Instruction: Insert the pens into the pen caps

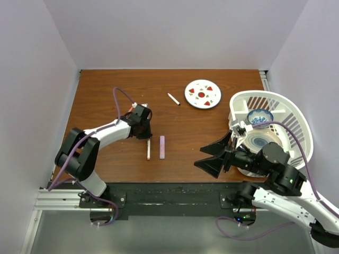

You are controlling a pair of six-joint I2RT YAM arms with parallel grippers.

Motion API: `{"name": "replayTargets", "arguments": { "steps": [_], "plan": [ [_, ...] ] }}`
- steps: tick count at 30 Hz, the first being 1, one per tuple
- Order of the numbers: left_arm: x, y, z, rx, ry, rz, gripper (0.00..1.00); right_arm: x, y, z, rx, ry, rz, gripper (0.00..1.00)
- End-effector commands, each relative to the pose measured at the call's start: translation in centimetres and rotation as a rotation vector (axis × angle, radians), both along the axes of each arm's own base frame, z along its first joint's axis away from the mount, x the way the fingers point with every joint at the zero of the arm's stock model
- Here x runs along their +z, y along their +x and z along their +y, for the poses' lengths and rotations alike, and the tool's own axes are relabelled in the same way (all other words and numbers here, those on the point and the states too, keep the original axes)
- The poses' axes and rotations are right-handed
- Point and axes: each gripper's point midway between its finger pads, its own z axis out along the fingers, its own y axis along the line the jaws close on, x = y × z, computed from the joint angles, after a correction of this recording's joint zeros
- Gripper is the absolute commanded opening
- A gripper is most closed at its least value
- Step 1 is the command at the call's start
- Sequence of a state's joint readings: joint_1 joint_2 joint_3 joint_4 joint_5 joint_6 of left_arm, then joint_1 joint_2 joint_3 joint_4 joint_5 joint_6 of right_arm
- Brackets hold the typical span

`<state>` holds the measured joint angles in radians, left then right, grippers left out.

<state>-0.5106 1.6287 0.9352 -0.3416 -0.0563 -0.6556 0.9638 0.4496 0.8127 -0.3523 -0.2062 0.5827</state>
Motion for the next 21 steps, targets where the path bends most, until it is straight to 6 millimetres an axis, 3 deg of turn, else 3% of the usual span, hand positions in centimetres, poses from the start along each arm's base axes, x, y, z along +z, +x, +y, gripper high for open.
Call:
{"name": "replayTargets", "arguments": {
  "steps": [1,4,5,9,11,13,14,15,16,17,18,19,20,21],
  "plan": [
    [-0.5,0.6,-0.3,0.05,-0.044,-0.019,0.11,-0.2,1.4,-0.8,-0.096,-0.027,0.007,0.9],
    [-0.8,0.7,-0.4,0.055,-0.049,-0.022,0.22,-0.5,1.9,-1.2,-0.131,-0.036,0.024,0.9],
    [-0.7,0.8,-0.5,0.056,-0.055,-0.024,0.32,-0.5,1.9,-1.3,-0.139,-0.036,0.024,0.9],
    [0.7,1.2,-0.8,0.07,-0.075,-0.035,0.45,-1.5,2.8,-2.1,-0.203,-0.084,0.046,0.89],
    [2.3,1.4,-0.7,0.079,-0.081,-0.058,0.51,-2.1,3.5,-2.4,-0.245,-0.113,0.048,0.89],
    [5.5,2.0,-0.8,0.081,-0.113,-0.13,0.56,-3.1,5.3,-2.9,-0.335,-0.182,0.048,0.86],
    [6.5,2.2,-0.8,0.079,-0.122,-0.156,0.71,-3.4,6.0,-2.9,-0.364,-0.216,0.043,0.85],
    [7.8,2.3,-0.9,0.061,-0.13,-0.187,0.78,-3.2,6.7,-3.0,-0.386,-0.252,0.015,0.84],
    [9.6,2.2,-0.8,0.045,-0.149,-0.235,0.86,-4.5,7.9,-2.2,-0.402,-0.338,0.022,0.84],
    [10.5,2.2,-0.9,0.027,-0.156,-0.258,1.0,-4.6,8.9,-2.1,-0.431,-0.381,0.008,0.84],
    [11.2,2.1,-0.6,0.004,-0.143,-0.281,1.0,-3.3,9.6,-1.6,-0.432,-0.405,-0.044,0.84],
    [12.2,2.0,-0.3,-0.003,-0.14,-0.306,1.0,-4.5,10.8,-0.1,-0.416,-0.477,-0.046,0.84],
    [12.3,1.5,-0.2,-0.02,-0.131,-0.301,1.0,-4.2,11.6,0.5,-0.411,-0.489,-0.061,0.84],
    [12.5,1.3,0.2,-0.045,-0.11,-0.308,1.0,-2.5,12.6,1.7,-0.403,-0.453,-0.089,0.84]
  ]
}}
